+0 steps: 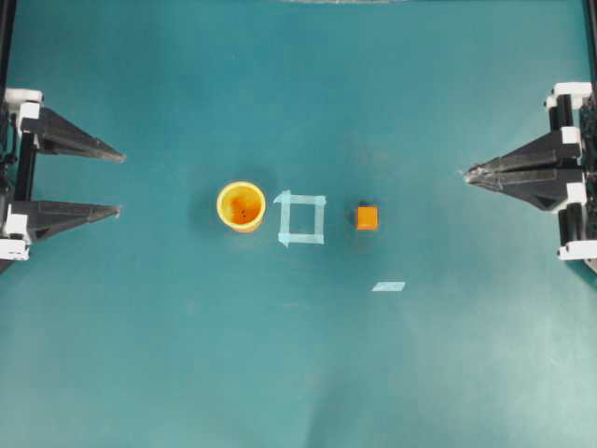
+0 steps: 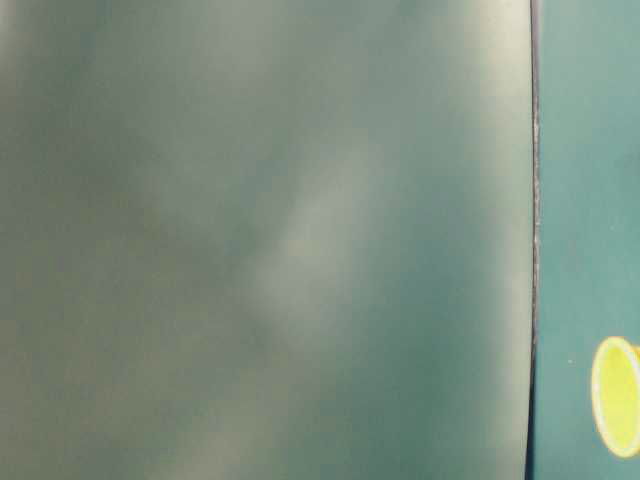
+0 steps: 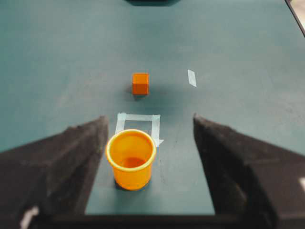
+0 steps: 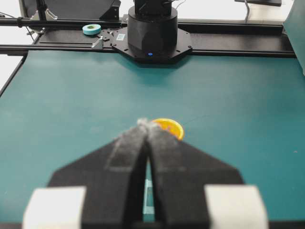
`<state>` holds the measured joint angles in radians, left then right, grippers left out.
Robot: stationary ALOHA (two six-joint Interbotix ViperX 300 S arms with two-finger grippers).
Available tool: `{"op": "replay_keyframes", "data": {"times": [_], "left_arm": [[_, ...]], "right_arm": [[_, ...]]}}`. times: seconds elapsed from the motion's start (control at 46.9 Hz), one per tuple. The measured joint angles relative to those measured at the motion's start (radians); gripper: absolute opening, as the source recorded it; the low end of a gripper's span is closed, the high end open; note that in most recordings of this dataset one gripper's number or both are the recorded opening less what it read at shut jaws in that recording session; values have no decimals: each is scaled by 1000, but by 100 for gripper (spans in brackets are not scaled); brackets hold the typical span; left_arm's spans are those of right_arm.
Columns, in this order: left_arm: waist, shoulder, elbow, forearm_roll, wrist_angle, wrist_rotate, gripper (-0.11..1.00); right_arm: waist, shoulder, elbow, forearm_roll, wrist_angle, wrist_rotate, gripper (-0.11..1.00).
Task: Move the cup forward with left arm.
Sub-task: 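Open the left gripper while holding position beside the orange cup, then move the open left gripper rightward toward the orange cup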
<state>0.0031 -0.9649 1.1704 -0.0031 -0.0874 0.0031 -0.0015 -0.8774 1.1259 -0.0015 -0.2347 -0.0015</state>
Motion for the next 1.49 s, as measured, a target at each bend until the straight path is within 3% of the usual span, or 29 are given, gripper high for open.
{"op": "replay_keyframes", "data": {"times": [0.171, 0.469, 0.895, 1.257, 1.492], "left_arm": [[17, 48, 3, 2, 15, 5, 68], [23, 302, -5, 3, 69, 11, 68], [25, 586, -23, 11, -163, 12, 68], [60, 727, -52, 11, -179, 21, 82], [89, 799, -114, 11, -186, 23, 81]], "right_arm": [[-2, 0, 0, 2, 0, 0, 0], [-2, -9, -9, 2, 2, 2, 0], [-2, -21, -14, 0, 3, 2, 0], [-2, -43, -29, 2, 38, 2, 0], [-2, -60, -40, 0, 74, 2, 0]]}}
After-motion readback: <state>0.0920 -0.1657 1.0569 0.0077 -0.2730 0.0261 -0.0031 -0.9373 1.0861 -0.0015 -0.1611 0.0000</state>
